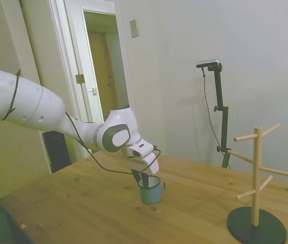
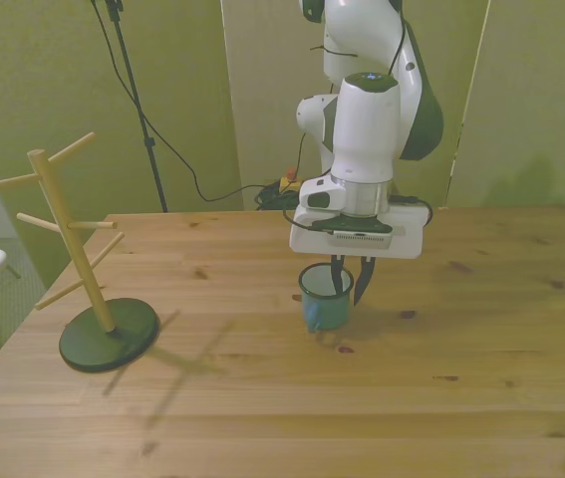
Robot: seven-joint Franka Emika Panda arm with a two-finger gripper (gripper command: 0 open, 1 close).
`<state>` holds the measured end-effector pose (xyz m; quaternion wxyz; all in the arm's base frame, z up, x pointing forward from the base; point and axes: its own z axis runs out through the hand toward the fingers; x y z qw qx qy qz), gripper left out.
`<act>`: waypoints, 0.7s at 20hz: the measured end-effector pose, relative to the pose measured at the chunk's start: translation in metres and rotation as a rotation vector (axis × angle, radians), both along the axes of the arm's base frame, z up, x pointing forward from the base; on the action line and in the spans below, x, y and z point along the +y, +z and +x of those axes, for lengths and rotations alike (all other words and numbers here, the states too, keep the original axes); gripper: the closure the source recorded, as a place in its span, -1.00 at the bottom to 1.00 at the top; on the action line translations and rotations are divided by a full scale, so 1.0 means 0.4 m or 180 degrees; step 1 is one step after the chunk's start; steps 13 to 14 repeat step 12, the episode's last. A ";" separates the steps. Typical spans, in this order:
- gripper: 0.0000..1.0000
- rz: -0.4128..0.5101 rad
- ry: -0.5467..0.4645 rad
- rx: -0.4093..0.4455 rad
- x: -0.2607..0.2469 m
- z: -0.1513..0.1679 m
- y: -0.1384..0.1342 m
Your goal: Unload the mug
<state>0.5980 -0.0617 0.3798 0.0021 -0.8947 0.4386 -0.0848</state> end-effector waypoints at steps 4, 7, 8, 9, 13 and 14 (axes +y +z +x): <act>-1.00 -0.0011 0.0014 -0.0061 -0.009 -0.004 0.030; -1.00 -0.0019 0.0031 -0.0169 -0.011 -0.012 0.084; -1.00 -0.0020 0.0044 -0.0207 -0.009 -0.017 0.106; -1.00 -0.0020 0.0062 -0.0245 -0.006 -0.023 0.131; -1.00 0.0016 0.0106 -0.0302 0.017 -0.048 0.210; -1.00 0.0016 0.0106 -0.0302 0.017 -0.048 0.210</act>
